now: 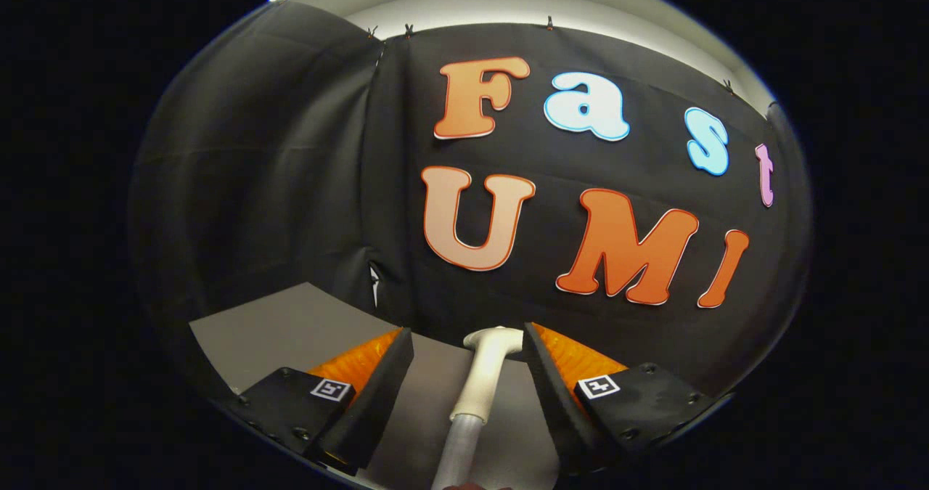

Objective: Iron the clothes twice with a garment steamer, once on the left side and once on the right side.

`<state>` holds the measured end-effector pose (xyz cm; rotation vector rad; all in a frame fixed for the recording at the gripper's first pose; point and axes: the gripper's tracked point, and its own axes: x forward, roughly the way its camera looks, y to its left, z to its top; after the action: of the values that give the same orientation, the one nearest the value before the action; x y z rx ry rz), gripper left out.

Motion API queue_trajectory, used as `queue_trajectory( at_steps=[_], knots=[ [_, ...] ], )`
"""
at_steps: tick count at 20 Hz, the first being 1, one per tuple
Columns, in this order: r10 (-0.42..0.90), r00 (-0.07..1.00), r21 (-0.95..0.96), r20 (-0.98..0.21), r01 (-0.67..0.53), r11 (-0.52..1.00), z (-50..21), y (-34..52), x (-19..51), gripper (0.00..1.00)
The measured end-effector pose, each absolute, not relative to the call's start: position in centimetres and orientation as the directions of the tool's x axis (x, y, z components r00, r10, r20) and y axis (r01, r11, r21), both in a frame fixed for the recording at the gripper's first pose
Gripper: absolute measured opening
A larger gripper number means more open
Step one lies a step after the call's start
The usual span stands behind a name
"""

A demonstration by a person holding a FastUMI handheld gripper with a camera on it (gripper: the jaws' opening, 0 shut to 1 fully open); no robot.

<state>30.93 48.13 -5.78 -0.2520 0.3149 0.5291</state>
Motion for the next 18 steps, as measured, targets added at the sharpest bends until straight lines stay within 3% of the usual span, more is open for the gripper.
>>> queue_trajectory(
  at_steps=[5, 12, 15, 18],
  knots=[
    [0.382, 0.758, -0.136, -0.528, -0.520, 0.843, -11.4, 47.8, 32.9, 0.97],
    [0.266, 0.682, -0.154, -0.681, -0.488, 0.859, -16.1, 46.1, 34.3, 0.96],
    [0.308, 0.631, -0.071, -0.712, -0.501, 0.863, -17.4, 46.4, 34.1, 0.88],
    [0.317, 0.638, -0.067, -0.701, -0.503, 0.862, -17.1, 46.0, 34.3, 0.68]
  ],
)
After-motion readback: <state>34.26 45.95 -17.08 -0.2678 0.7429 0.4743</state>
